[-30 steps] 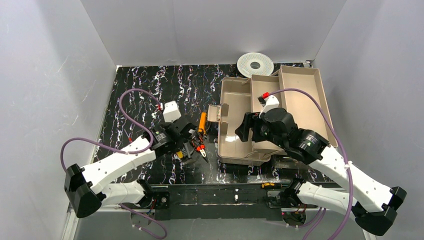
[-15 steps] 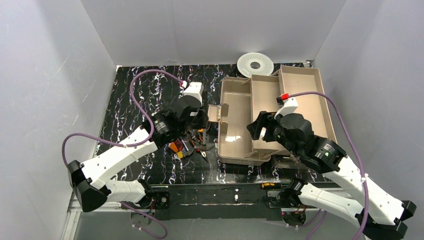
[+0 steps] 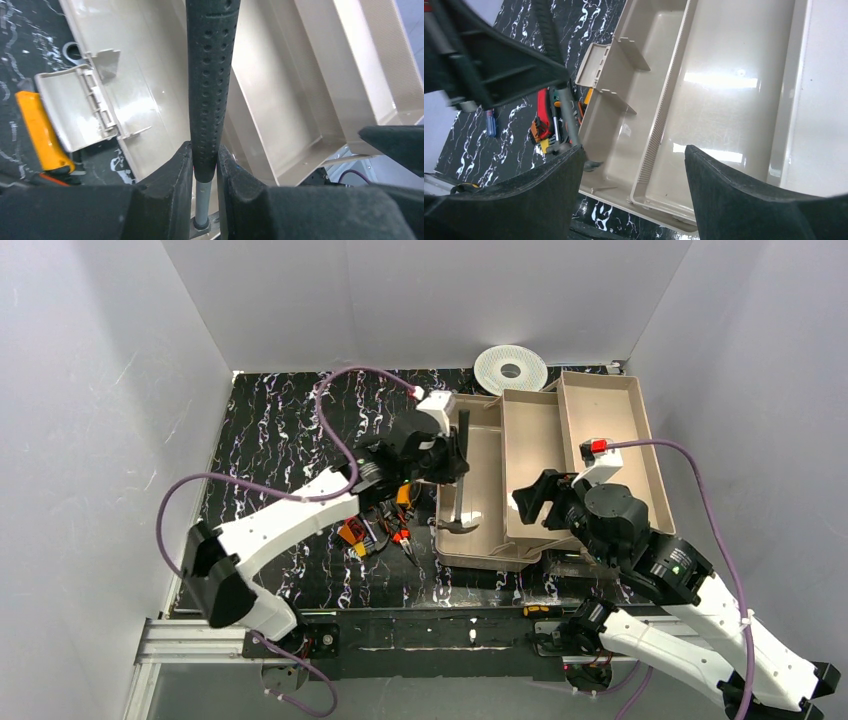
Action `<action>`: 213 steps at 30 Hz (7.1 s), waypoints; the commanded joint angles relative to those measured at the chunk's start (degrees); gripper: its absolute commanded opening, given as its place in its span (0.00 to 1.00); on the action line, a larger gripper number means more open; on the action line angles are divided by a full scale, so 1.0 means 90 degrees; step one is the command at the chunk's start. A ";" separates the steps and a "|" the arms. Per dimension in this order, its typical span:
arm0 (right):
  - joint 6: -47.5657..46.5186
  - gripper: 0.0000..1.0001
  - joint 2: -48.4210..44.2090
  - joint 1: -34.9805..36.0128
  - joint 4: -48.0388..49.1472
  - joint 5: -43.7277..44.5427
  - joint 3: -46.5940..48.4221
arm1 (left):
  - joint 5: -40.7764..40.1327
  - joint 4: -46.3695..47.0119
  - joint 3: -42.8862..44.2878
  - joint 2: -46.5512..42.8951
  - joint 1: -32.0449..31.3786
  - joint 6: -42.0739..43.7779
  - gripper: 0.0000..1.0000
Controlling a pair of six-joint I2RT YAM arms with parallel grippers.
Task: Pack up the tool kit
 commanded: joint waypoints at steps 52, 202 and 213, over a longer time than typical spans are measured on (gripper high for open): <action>-0.0193 0.66 0.2306 -0.1104 -0.0673 -0.1111 0.0146 | -0.0757 -0.0993 -0.3598 -0.1006 0.0541 -0.2462 0.90; 0.0399 0.68 -0.0646 -0.1096 -0.0207 -0.1359 -0.0544 | -0.2736 -0.1871 -0.1945 0.1019 0.2838 -0.2541 0.49; 0.0391 0.68 -0.0719 -0.1092 -0.0267 -0.1290 -0.0539 | -0.2609 -0.2096 -0.1790 0.1054 0.2906 -0.2657 0.12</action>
